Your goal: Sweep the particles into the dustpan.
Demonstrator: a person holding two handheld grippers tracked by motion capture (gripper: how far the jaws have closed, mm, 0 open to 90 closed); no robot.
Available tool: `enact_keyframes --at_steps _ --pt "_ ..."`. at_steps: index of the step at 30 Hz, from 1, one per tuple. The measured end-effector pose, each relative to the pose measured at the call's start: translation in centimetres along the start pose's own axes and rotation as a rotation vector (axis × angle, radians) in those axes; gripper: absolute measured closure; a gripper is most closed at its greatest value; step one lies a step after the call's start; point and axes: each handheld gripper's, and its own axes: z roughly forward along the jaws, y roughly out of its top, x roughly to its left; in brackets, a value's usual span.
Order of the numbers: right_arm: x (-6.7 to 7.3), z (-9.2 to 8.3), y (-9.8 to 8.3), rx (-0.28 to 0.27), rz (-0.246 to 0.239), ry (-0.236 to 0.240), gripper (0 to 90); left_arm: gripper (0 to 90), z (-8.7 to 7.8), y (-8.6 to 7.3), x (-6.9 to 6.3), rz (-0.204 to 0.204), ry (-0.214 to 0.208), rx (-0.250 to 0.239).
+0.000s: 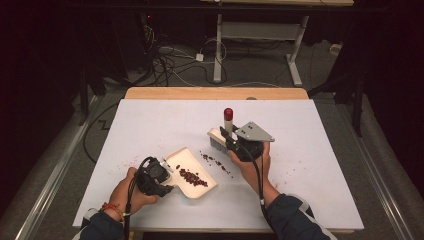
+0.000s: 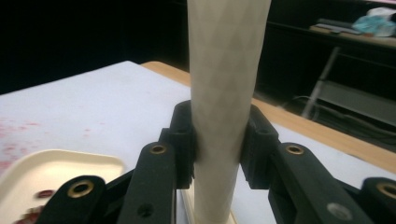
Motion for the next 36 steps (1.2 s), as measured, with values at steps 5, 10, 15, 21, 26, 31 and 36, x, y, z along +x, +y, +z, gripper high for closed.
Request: enact_keyframes --at_steps 5,10,15,21,26,31,36 --pt "2.3 0.0 0.1 0.013 -0.02 0.06 70.2 63.9 0.2 0.2 0.1 -0.007 0.006 0.006" --pt "4.4 -0.3 0.5 0.017 -0.02 0.116 70.2 63.9 0.5 0.7 -0.2 -0.004 0.015 0.016" --pt "5.5 -0.7 0.7 0.018 -0.031 0.169 70.3 63.9 0.8 1.4 -0.7 0.001 0.014 0.016" --pt "6.2 -1.1 1.0 0.01 -0.041 0.222 70.3 63.8 1.0 1.6 -1.1 0.007 0.014 0.011" --pt "5.8 -1.5 1.2 -0.015 -0.039 0.254 70.3 63.8 1.0 1.5 -1.1 0.006 0.013 0.006" --pt "4.2 -2.8 2.0 -0.047 -0.026 0.231 70.3 63.9 0.9 1.3 -1.1 0.016 0.012 0.001" --pt "2.3 -4.5 2.3 -0.034 -0.023 0.228 70.3 63.8 0.9 1.0 -1.1 0.03 0.015 0.004"
